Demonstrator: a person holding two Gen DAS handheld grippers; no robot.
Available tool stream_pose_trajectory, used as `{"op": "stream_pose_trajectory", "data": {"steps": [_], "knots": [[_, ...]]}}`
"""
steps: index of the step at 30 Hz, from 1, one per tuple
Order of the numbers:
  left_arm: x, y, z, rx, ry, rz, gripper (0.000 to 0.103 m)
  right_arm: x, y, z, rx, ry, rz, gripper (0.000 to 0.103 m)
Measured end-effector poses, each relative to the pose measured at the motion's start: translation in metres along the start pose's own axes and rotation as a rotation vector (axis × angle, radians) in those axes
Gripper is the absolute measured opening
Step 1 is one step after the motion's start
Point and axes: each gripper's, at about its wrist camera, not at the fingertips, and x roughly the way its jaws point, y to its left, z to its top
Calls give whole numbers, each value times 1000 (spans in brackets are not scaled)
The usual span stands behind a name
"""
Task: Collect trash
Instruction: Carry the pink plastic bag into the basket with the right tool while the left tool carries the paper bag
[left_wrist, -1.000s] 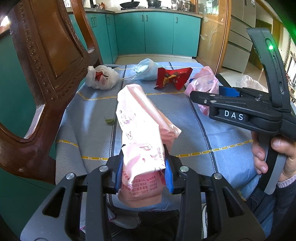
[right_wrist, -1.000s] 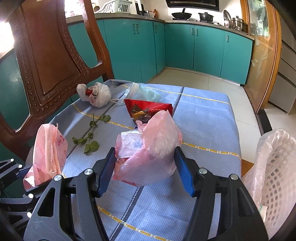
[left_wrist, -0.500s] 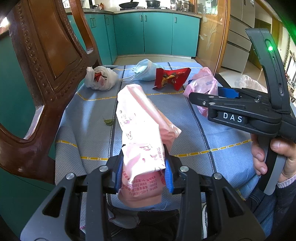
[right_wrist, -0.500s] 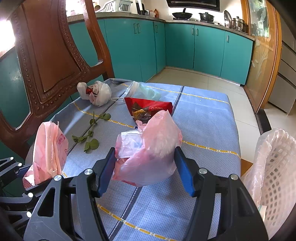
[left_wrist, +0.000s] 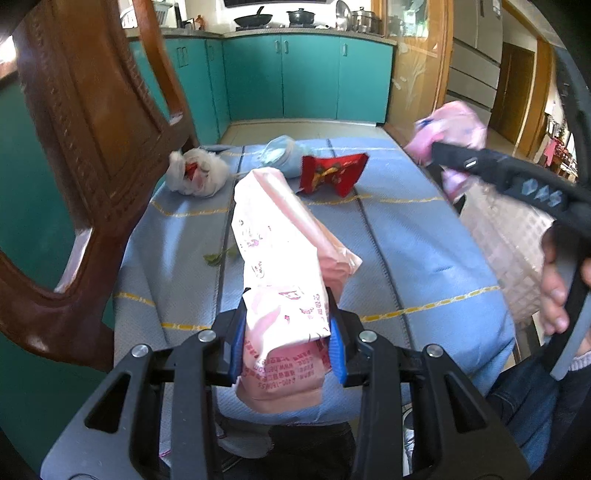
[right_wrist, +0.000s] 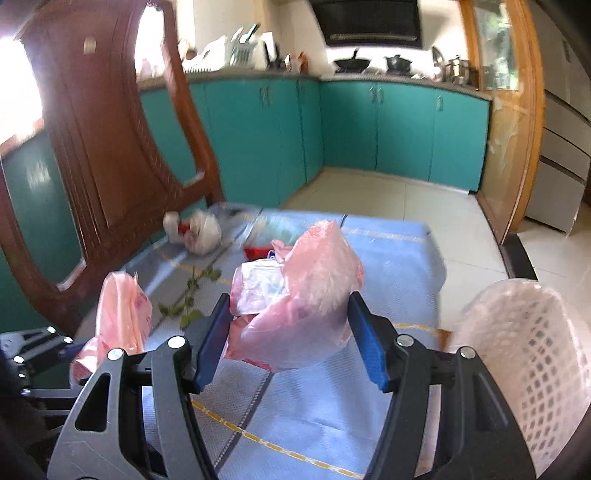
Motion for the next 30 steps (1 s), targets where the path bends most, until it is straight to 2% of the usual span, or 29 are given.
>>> {"op": "stream_pose_trajectory", "data": {"steps": [2, 5, 8, 10, 13, 15, 19, 20, 21, 22, 24, 26, 30], "knots": [[1, -11, 10, 29, -8, -39, 37, -25, -25, 1, 43, -55, -21, 63], [0, -42, 31, 92, -47, -109, 37, -63, -80, -10, 172, -108, -121, 63], [-2, -82, 47, 156, -81, -193, 37, -89, -138, -37, 344, -74, -230, 63], [-2, -108, 53, 194, -96, -248, 37, -95, -170, -56, 454, -14, -294, 63], [4, -147, 61, 246, -97, -322, 37, -97, -193, -72, 537, 38, -290, 66], [10, -164, 64, 266, -89, -351, 37, -98, -198, -77, 540, 53, -303, 70], [19, -196, 71, 292, -66, -429, 37, -110, -209, -81, 593, 9, -324, 81], [20, -205, 71, 308, -59, -451, 39, -115, -212, -83, 621, -16, -324, 81], [23, -212, 71, 321, -52, -465, 45, -119, -215, -84, 648, -39, -321, 82], [27, -219, 71, 331, -48, -476, 49, -123, -218, -86, 676, -62, -316, 83], [30, -222, 70, 327, -52, -472, 65, -128, -222, -87, 715, -90, -303, 83], [32, -217, 70, 303, -58, -465, 71, -128, -225, -88, 738, -93, -284, 84], [38, -176, 72, 196, -89, -374, 71, -123, -218, -84, 713, -89, -270, 84]]}}
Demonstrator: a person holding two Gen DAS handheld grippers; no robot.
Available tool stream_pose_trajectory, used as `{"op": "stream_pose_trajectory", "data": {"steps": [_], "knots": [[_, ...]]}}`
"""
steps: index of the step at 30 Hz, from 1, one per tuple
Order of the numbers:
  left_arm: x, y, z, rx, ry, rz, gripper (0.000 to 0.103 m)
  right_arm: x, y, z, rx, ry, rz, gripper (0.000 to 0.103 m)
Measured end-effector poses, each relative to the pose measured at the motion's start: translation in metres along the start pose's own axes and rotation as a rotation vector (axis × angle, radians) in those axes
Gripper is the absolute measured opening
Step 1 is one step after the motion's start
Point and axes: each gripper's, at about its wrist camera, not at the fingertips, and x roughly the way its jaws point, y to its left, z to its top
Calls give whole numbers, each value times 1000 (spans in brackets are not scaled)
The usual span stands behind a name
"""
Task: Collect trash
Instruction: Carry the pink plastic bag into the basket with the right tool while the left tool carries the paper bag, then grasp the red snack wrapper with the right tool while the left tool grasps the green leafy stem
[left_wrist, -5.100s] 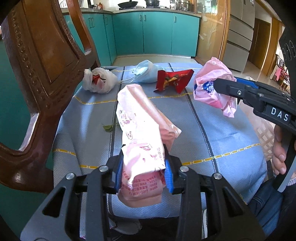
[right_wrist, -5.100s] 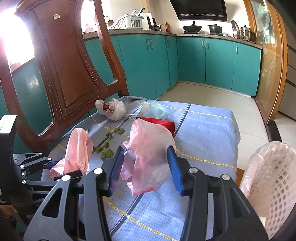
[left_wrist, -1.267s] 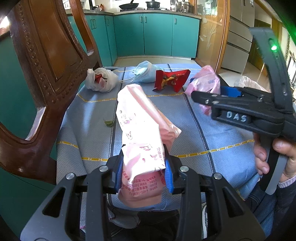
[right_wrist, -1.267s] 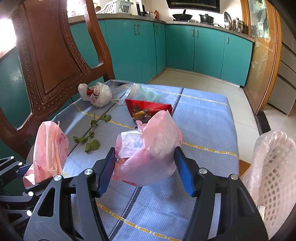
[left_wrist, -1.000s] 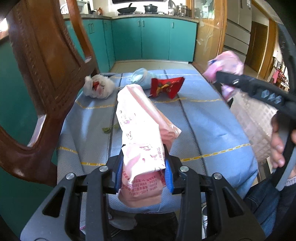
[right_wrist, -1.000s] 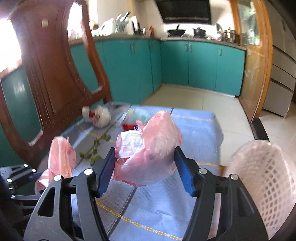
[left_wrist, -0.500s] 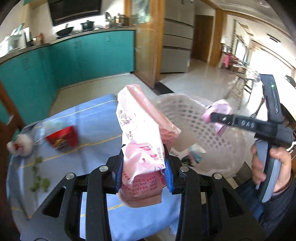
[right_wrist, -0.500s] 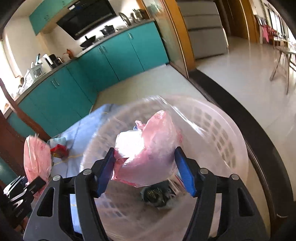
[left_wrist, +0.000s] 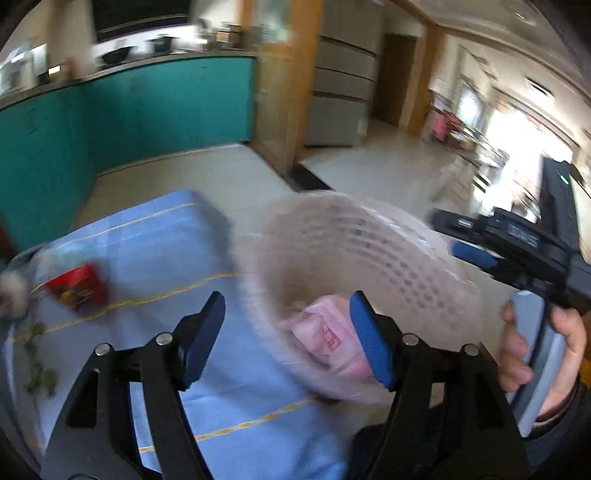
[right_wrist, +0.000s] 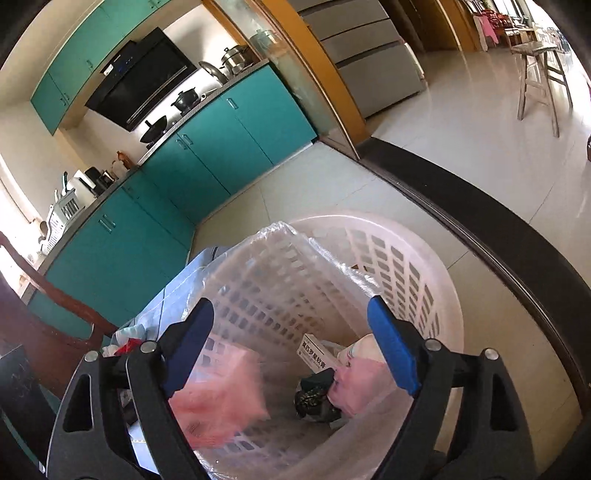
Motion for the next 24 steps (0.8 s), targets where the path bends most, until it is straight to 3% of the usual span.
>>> {"op": "stream_pose_trajectory", "data": {"steps": [3, 6, 10, 16, 20, 24], "knots": [[-12, 53, -10, -118, -4, 133, 70, 0, 25, -3, -72, -21, 42, 84], [-23, 111, -35, -223, 45, 294, 66, 4, 67, -10, -214, -42, 77, 83], [-34, 161, -65, -301, 104, 389, 57, 32, 140, -29, -394, 22, 163, 83], [-38, 213, -83, -351, 120, 427, 50, 106, 250, -69, -620, 195, 259, 83], [-24, 236, -81, -396, 149, 417, 48, 148, 287, -90, -657, 249, 315, 83], [-9, 248, -78, -403, 160, 401, 45, 177, 302, -110, -711, 251, 274, 83]]}}
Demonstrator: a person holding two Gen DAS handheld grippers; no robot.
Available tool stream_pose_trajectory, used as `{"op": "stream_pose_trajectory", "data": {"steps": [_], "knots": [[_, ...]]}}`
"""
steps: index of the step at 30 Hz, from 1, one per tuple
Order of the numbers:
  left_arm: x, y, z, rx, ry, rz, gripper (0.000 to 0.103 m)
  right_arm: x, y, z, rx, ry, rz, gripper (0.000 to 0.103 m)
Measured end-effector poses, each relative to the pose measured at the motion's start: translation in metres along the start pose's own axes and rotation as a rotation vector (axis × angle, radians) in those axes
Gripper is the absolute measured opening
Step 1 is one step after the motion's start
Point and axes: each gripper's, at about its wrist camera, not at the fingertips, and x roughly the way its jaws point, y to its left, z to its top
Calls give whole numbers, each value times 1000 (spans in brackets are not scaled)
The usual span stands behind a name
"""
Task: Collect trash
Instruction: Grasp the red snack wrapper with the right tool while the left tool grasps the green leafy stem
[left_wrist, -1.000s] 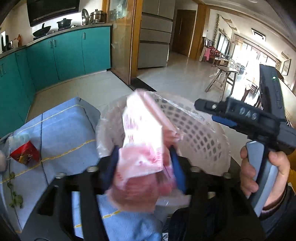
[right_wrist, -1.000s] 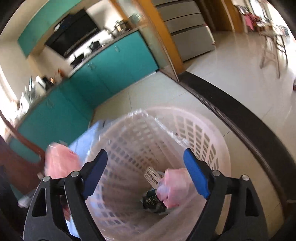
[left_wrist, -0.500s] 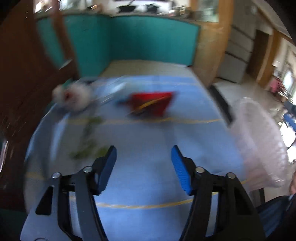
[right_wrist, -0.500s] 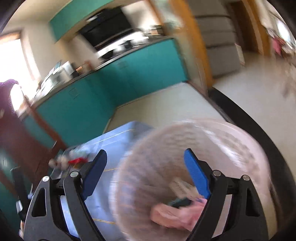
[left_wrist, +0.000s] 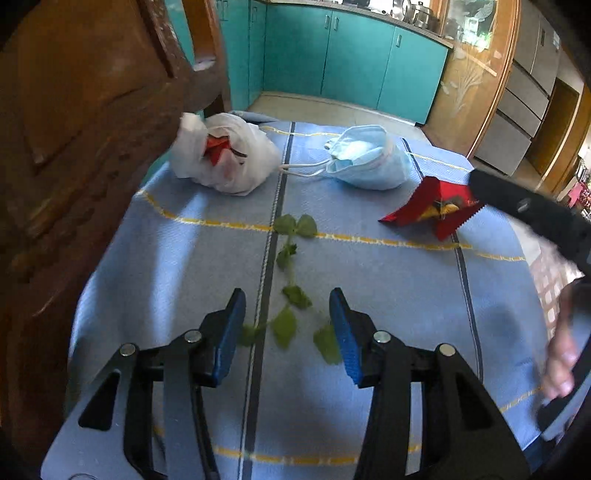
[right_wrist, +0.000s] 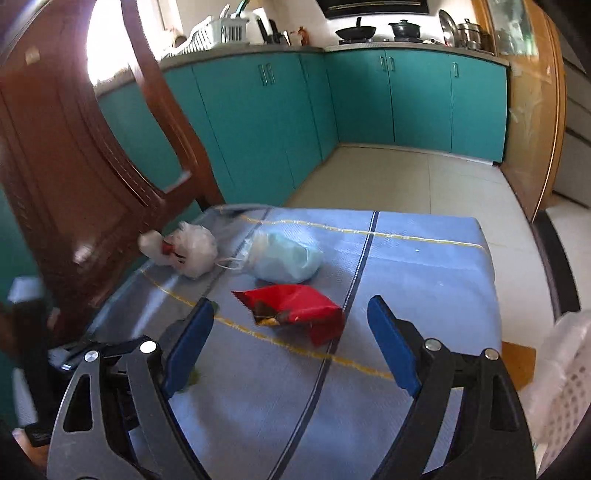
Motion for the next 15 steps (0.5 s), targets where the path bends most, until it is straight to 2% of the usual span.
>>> {"op": "stream_pose_trajectory", "data": {"steps": [1, 2, 4, 5, 6, 8, 10, 11, 13, 15], "knots": [[5, -1, 2, -4, 8, -18, 43, 2, 0, -1, -3, 3, -7, 83], [9, -3, 3, -4, 15, -25, 37, 5, 0, 0, -5, 3, -11, 83], [16, -5, 6, 3, 9, -14, 29, 10, 4, 2, -9, -6, -4, 84], [17, -7, 7, 14, 7, -11, 21, 12, 5, 3, -12, -10, -6, 84], [18, -8, 8, 16, 7, -18, 10, 14, 8, 5, -18, -15, -12, 85], [19, -9, 9, 14, 7, -30, 4, 15, 9, 6, -28, -20, -8, 85], [18, -11, 6, 34, 1, -30, 3, 21, 10, 7, -38, 0, 17, 84], [17, -11, 5, 40, -3, -37, 3, 23, 10, 6, -36, 14, 29, 80], [14, -12, 2, 46, -12, -59, 3, 29, 11, 2, -36, 50, 45, 57], [10, -13, 0, 41, -21, -69, 3, 31, 14, -1, -55, 65, 46, 51]]}}
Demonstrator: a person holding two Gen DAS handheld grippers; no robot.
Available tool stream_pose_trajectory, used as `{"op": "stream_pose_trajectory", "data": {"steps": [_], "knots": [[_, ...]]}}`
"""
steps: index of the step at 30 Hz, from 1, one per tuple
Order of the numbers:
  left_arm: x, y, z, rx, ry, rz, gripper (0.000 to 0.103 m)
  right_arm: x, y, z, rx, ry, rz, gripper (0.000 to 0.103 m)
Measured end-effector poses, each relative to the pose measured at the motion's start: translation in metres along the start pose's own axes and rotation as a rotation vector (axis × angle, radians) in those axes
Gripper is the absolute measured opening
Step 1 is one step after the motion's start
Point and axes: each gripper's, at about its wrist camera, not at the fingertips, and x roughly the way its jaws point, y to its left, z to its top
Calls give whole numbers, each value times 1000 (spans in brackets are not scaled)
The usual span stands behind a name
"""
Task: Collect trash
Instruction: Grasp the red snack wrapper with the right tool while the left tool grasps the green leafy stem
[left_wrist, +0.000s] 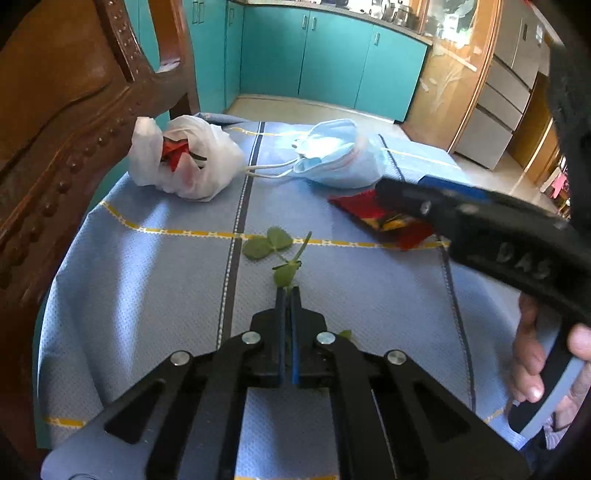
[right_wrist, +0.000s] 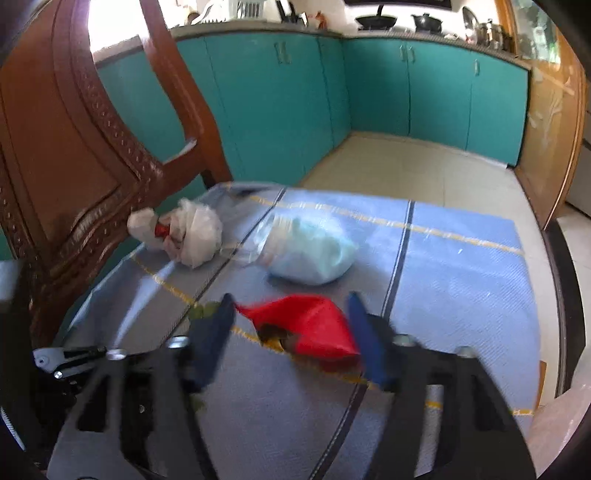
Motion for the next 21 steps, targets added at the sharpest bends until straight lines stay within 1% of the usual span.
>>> {"op": "stream_pose_trajectory", "data": {"steps": [1, 3, 4, 5, 8, 11, 16, 19, 20, 21], "knots": [[-4, 1, -1, -9, -7, -8, 3, -2, 1, -2, -10, 5, 2, 40], [-9, 5, -2, -26, -18, -18, 3, -6, 1, -5, -7, 11, 13, 36], [-14, 6, -3, -33, -24, -23, 3, -11, 0, -7, -2, 9, 30, 15], [-20, 7, -5, -40, -33, -30, 3, -14, 0, -7, 3, 15, 40, 12], [-33, 6, -11, -41, -47, -40, 3, -30, -4, -14, 18, 6, 47, 11], [-44, 4, -16, -40, -58, -52, 3, -43, -10, -18, 43, 6, 63, 6], [-59, 2, -30, -31, -54, -57, 3, -68, -15, -24, 57, -8, 87, 5], [-62, 2, -37, -25, -45, -48, 3, -75, -14, -26, 32, -37, 66, 5], [-61, 4, -39, -25, -41, -48, 3, -75, -14, -27, 25, -39, 50, 7], [-62, 5, -40, -26, -38, -48, 3, -74, -13, -27, 14, -39, 34, 19]]}}
